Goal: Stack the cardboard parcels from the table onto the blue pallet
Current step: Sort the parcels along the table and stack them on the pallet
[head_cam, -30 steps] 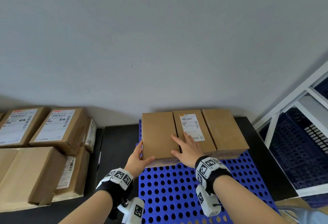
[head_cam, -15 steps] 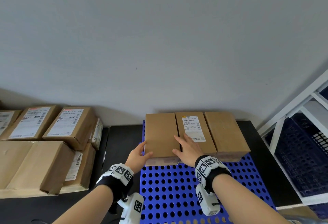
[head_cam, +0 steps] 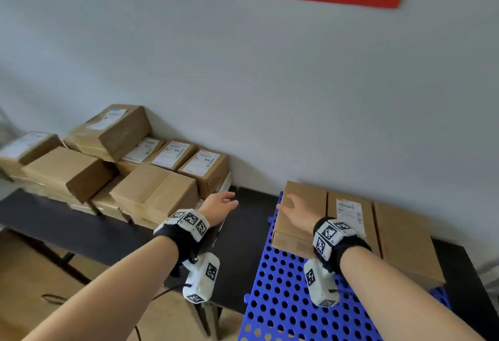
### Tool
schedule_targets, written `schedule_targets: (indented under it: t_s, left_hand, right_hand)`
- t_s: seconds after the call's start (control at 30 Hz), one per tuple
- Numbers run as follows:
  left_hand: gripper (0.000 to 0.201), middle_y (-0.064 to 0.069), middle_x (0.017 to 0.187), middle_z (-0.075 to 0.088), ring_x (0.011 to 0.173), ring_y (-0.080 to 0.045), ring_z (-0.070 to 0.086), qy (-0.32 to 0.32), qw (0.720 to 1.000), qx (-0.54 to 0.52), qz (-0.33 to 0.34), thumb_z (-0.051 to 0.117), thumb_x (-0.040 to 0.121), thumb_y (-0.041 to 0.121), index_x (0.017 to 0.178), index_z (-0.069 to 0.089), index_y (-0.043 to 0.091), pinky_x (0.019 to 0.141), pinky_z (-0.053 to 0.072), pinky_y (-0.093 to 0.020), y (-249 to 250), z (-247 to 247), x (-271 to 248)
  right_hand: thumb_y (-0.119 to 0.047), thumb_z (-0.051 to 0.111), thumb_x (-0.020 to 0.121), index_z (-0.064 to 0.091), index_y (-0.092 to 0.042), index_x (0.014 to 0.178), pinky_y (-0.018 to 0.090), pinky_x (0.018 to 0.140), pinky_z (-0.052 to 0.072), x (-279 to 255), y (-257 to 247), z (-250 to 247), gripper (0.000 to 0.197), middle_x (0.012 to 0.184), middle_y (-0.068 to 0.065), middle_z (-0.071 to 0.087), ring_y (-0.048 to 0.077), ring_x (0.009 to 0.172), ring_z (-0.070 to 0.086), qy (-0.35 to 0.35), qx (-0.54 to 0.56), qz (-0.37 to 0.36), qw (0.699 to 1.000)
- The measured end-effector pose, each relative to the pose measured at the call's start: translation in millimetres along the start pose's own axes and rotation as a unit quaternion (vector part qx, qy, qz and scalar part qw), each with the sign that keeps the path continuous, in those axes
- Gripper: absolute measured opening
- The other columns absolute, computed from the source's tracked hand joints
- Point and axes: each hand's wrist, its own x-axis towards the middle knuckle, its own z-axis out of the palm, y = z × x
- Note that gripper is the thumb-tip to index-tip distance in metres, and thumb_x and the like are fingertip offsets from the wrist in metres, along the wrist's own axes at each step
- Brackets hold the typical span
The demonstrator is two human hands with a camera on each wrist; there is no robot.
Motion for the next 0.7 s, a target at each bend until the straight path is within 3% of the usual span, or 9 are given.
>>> schedule_targets:
  t_s: [0.2,0.33,0.47,0.7]
  left_hand:
    - [0.039,-0.010,0.130,0.056,0.111,-0.020,0.054,0.093,0.995,-0.017,-0.010,0.050,0.095,0.020,0.133,0.050,0.012,0.085,0.041,-0.024,-17.6,-73.5,-35.7]
    - [0.039,-0.012,0.132,0.054,0.120,-0.024,0.051,0.117,0.993,-0.018,-0.028,0.049,0.096,0.022,0.134,0.048,0.015,0.096,0.041,-0.032,-44.2,-126.9,-47.9]
    - [0.040,-0.011,0.132,0.054,0.120,-0.023,0.051,0.135,0.990,-0.033,-0.032,0.049,0.096,0.021,0.135,0.047,0.014,0.091,0.040,-0.029,-71.1,-183.0,-52.3]
    - [0.039,-0.010,0.129,0.056,0.120,-0.024,0.050,0.149,0.988,-0.027,-0.027,0.049,0.096,0.020,0.134,0.049,0.014,0.099,0.040,-0.032,-122.7,-292.3,-45.7]
  right_hand:
    - [-0.040,0.047,0.096,0.030,-0.011,0.146,0.035,0.111,0.031,4.7,-57.3,34.9,0.060,0.148,0.012,0.037,0.026,0.135,0.038,-0.026,-0.001,-0.031,0.999]
    - [-0.038,0.048,0.096,0.035,-0.006,0.143,0.032,0.107,0.032,7.7,-101.5,64.1,0.058,0.144,0.014,0.042,0.026,0.132,0.042,-0.021,-0.006,-0.055,0.998]
    - [-0.035,0.050,0.096,0.040,-0.004,0.139,0.034,0.107,0.034,17.7,-151.5,99.2,0.054,0.139,0.013,0.047,0.026,0.127,0.046,-0.014,0.011,-0.069,0.997]
    - [-0.033,0.045,0.098,0.043,-0.002,0.137,0.033,0.104,0.034,31.8,-243.0,166.2,0.049,0.139,0.012,0.048,0.026,0.128,0.044,0.015,0.015,-0.077,0.997]
